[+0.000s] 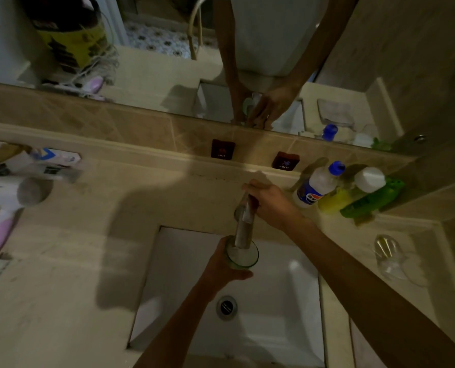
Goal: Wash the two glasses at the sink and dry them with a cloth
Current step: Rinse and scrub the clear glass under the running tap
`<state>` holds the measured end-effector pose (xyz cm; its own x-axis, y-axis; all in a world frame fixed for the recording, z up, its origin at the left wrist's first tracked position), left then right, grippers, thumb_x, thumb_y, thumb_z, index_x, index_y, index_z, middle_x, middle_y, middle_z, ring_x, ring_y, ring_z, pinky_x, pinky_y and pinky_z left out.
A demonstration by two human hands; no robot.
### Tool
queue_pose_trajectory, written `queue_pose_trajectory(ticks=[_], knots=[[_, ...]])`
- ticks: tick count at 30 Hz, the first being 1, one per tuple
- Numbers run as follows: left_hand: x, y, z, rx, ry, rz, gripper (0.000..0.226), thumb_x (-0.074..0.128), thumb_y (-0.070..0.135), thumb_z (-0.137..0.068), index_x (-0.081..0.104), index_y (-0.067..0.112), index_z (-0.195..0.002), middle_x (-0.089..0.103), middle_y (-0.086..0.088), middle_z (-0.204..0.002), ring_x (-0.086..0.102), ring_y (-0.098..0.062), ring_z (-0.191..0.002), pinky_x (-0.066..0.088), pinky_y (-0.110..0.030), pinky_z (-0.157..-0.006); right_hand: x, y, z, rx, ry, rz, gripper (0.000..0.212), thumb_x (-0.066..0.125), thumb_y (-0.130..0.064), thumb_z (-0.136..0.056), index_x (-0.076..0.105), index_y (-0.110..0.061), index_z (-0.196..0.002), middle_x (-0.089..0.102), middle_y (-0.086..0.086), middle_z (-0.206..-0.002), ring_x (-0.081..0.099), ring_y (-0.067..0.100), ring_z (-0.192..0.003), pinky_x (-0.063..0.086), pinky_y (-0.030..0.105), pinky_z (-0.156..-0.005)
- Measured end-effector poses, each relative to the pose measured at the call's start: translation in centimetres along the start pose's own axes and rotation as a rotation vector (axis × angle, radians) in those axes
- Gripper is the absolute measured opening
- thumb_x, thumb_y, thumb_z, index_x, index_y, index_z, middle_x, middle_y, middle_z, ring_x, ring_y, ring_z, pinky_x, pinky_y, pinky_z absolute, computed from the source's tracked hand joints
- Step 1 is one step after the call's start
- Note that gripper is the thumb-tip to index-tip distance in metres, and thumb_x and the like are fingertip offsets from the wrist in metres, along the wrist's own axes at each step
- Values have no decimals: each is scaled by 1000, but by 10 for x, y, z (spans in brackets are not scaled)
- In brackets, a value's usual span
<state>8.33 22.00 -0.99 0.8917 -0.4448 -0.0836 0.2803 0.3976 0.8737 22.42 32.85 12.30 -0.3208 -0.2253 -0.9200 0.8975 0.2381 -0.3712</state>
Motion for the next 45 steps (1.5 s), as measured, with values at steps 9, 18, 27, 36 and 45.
queue_pose_trajectory(ticks=[9,18,27,36,45], knots=[[-1,-2,10,-2,35,34,94,96,5,-57,43,24,-132,54,6,-125,54,-16,-116,51,-26,-92,34,25,43,387,299,-706,59,70,-10,-87,45,-18,-140,57,-3,-132,58,10,-116,51,25,-92],[16,-7,10,-1,-59,98,117,98,16,-47,35,1,-145,55,-23,-138,58,-39,-125,48,-54,-105,187,0,135,1116,-42,-1573,43,58,-62,-86,69,-24,-105,76,5,-99,73,25,-88,59,50,-83],[3,-62,6,-326,-72,665,69,69,60,-82,60,20,-138,66,-12,-135,61,-31,-127,44,-52,-112,208,11,116,1032,-29,-1562,46,50,-32,-100,48,-10,-140,53,15,-140,53,30,-125,46,51,-105],[10,-73,3,-334,-82,639,31,62,18,-96,70,25,-125,70,-10,-128,67,-31,-117,57,-43,-91,209,19,110,1073,-104,-1499,37,44,-14,-103,50,4,-134,52,29,-137,49,44,-128,49,47,-95],[6,-76,9,-340,-104,629,36,64,19,-96,63,20,-132,70,-12,-128,68,-30,-116,58,-42,-92,204,2,111,1056,-234,-1407,16,54,-17,-99,59,-7,-110,60,13,-117,58,30,-111,45,48,-105]])
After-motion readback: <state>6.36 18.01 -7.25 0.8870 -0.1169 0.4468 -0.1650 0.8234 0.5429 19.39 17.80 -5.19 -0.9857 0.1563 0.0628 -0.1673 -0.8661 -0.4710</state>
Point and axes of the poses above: each hand's wrist, its own z-axis away from the middle knuckle, its own x-axis out of the palm, y = z × x, the point moved 6 cm from there along -z, towards the middle knuckle
